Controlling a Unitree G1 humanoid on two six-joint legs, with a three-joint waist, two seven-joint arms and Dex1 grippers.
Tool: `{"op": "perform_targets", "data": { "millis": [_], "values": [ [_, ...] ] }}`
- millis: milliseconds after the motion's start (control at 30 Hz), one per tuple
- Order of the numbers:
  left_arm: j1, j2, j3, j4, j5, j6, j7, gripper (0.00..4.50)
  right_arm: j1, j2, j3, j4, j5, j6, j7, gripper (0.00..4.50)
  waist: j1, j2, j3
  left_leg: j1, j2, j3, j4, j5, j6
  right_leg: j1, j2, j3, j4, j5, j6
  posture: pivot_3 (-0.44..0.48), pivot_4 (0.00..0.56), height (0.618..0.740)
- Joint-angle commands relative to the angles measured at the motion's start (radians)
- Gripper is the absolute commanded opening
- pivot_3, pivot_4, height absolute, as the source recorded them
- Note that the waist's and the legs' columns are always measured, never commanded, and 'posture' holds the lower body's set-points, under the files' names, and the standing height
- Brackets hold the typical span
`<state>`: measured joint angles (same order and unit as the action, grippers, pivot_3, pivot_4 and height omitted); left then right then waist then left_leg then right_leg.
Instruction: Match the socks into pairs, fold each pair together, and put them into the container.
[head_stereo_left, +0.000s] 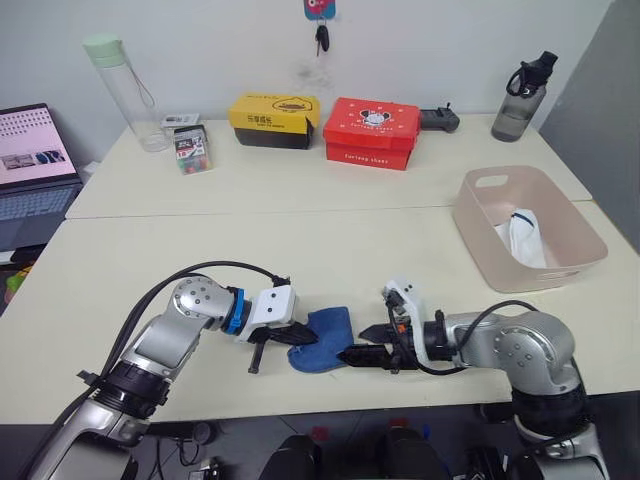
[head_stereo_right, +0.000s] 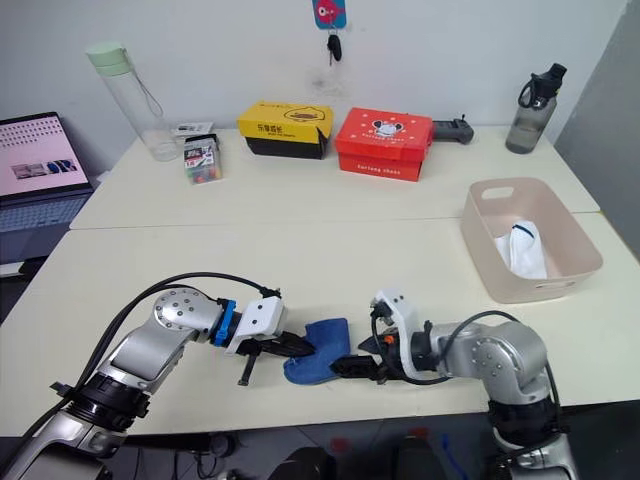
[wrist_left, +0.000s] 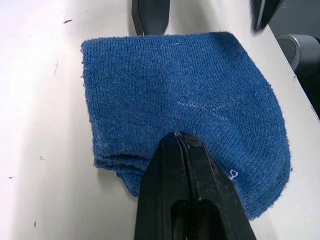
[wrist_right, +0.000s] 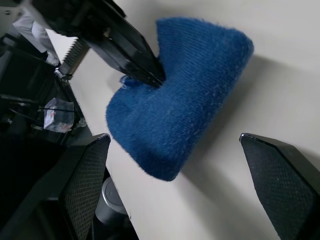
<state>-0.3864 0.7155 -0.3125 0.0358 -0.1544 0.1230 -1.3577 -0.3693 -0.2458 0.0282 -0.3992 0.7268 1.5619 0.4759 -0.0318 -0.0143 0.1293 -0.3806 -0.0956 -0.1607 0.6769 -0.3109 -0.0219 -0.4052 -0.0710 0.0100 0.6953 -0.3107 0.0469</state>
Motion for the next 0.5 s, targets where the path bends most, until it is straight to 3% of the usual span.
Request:
{"op": "perform_targets", "data": {
  "millis": [33, 133, 200, 300, 500],
  "values": [
    [0.013, 0.002, -0.014, 0.022, 0.032, 0.001, 0.016, 0.0, -0.029, 0.092, -0.057, 0.051, 0.007, 0.027, -0.036, 4.48, 0.0, 0.0, 0.0, 0.0, 0.0, 0.0, 0.0, 0.0, 0.0, 0.0, 0.0, 0.0, 0.0, 0.0, 0.0, 0.0, 0.15, 0.726],
    [0.013, 0.001, -0.013, 0.024, 0.032, -0.001, 0.02, 0.0, -0.047, 0.147, -0.076, 0.089, -0.001, 0.024, -0.061, 4.48, -0.001, 0.0, 0.0, 0.0, 0.0, 0.0, 0.0, 0.0, 0.0, 0.0, 0.0, 0.0, 0.001, 0.0, 0.0, 0.0, 0.15, 0.726],
    [0.012, -0.001, -0.012, 0.026, 0.031, -0.003, 0.024, 0.0, -0.052, 0.155, -0.071, 0.103, -0.005, 0.015, -0.068, 4.11, -0.001, 0.0, 0.0, 0.0, 0.0, 0.0, 0.0, 0.0, 0.0, 0.0, 0.0, 0.001, 0.001, 0.0, 0.0, 0.0, 0.15, 0.726],
    [0.013, -0.012, -0.005, 0.03, 0.025, -0.011, 0.037, 0.0, -0.055, 0.157, -0.062, 0.118, -0.008, -0.005, -0.074, 3.33, 0.0, 0.001, 0.0, 0.0, 0.0, 0.0, 0.0, 0.0, 0.0, 0.0, 0.0, 0.001, 0.001, 0.0, 0.0, 0.0, 0.15, 0.726],
    [0.012, -0.028, -0.001, 0.045, 0.02, -0.027, 0.044, 0.0, -0.047, 0.166, -0.071, 0.115, -0.008, -0.017, -0.087, 1.3, 0.0, 0.001, 0.0, 0.0, 0.0, 0.0, 0.0, 0.0, 0.0, 0.0, 0.0, 0.001, 0.001, 0.0, 0.0, 0.0, 0.15, 0.726]
  ]
}}
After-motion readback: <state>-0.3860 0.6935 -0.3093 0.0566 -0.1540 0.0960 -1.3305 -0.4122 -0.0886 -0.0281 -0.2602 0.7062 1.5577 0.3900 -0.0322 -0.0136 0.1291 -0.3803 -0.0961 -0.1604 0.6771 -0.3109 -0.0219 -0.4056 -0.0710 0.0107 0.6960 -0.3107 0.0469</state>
